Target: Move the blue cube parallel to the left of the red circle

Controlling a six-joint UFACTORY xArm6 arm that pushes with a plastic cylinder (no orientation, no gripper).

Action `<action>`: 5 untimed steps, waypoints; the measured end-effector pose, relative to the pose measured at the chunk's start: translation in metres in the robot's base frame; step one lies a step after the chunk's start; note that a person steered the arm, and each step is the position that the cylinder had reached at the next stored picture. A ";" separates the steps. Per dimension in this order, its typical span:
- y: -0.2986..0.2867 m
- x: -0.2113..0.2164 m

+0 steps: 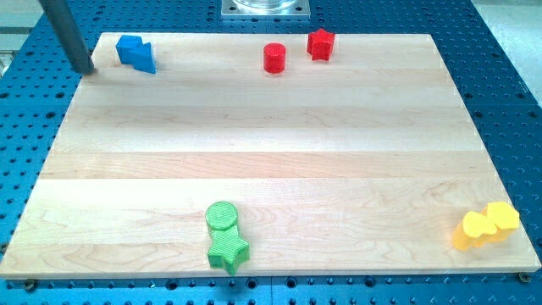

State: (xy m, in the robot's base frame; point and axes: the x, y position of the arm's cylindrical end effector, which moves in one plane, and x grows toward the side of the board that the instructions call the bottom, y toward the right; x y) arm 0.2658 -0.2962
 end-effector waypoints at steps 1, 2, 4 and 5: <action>0.030 -0.030; 0.095 -0.035; 0.061 -0.006; 0.032 0.003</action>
